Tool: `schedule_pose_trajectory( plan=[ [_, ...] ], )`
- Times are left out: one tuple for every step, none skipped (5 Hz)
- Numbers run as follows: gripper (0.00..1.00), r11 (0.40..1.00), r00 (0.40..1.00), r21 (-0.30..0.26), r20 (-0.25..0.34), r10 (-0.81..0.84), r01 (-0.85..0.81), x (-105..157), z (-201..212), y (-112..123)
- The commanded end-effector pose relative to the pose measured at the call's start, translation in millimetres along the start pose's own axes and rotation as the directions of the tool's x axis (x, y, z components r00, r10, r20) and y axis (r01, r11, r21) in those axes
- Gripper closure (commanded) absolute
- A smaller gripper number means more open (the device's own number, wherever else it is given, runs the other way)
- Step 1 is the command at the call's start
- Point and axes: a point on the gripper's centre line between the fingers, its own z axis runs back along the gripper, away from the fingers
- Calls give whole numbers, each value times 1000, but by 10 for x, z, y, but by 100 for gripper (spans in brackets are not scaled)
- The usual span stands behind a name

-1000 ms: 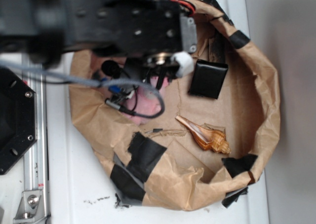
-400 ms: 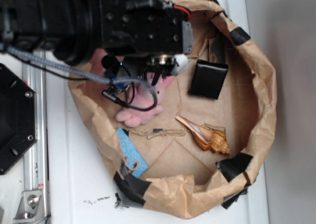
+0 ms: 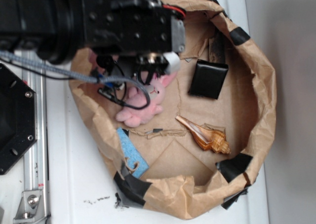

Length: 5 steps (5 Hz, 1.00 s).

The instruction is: Grab the yellow duck.

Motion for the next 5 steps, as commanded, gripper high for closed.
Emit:
schedule_pose_trajectory(
  plan=[
    [0,996,988,87,149,-40,28,4,-179,141],
    [95,989,990,117,122,71,-85,-81,-336,189],
    [100,986,981,88,142,132,-145,-97,-298,199],
    [100,985,980,73,138,144,-155,-110,-302,198],
    [100,986,980,53,135,149,-157,-118,-309,218]
  ],
)
